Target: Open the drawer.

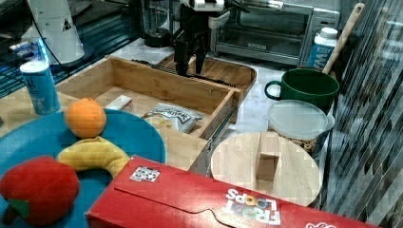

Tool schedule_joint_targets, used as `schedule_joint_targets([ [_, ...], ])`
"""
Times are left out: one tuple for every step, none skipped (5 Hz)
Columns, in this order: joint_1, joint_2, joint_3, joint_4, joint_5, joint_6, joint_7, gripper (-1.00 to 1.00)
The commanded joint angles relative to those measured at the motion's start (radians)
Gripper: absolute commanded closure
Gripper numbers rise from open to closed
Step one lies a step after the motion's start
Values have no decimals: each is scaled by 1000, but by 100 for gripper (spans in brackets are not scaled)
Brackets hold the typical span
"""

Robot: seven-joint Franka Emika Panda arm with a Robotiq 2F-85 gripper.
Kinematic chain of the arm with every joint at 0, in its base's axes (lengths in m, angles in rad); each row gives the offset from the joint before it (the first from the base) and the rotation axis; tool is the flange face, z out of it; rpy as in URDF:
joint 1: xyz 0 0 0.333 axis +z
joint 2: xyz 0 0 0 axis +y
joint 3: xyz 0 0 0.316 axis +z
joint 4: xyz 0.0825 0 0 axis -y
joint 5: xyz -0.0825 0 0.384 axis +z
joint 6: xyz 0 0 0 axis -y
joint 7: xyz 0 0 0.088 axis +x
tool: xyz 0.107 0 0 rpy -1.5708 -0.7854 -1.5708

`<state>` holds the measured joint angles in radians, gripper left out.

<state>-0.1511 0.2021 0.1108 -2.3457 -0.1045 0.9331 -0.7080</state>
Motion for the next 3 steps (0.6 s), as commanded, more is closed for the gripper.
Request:
schedule_joint_targets([
  [51, -36, 71, 0, 32, -14, 40, -100],
  [51, -37, 70, 0, 32, -14, 39, -100],
  [50, -36, 71, 0, 31, -14, 40, -100],
])
